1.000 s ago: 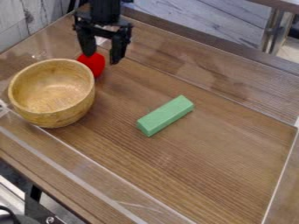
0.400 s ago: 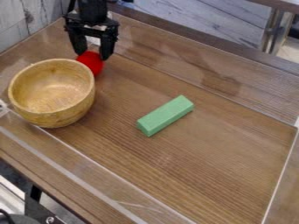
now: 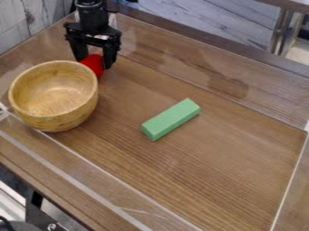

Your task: Move the red fruit to the right

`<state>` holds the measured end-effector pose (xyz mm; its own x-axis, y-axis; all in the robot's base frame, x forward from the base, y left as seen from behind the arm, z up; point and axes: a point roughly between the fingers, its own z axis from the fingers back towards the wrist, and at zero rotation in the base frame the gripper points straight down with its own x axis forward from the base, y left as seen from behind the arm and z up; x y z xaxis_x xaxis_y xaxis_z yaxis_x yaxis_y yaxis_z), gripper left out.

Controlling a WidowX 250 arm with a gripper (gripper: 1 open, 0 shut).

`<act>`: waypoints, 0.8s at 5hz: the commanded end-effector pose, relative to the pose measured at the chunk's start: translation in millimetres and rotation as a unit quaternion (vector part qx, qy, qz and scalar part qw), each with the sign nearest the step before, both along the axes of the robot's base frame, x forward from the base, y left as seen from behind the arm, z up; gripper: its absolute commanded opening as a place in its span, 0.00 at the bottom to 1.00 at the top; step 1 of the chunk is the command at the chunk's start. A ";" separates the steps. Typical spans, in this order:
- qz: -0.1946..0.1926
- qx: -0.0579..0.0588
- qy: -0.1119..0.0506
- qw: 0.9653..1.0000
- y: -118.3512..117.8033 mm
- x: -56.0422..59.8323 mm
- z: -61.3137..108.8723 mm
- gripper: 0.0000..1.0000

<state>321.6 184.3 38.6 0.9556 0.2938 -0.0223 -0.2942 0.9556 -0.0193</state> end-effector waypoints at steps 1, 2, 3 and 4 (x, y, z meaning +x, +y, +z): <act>-0.003 0.005 -0.017 1.000 -1.7 1.3 3.6 1.00; -0.009 0.000 -0.015 1.000 -2.8 -1.3 2.4 1.00; -0.012 -0.007 -0.012 1.000 -3.3 -3.1 2.7 1.00; -0.005 -0.017 -0.009 1.000 -0.2 0.0 10.9 1.00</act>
<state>313.3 175.3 29.5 0.9584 0.2739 -0.0803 -0.2797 0.9573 -0.0725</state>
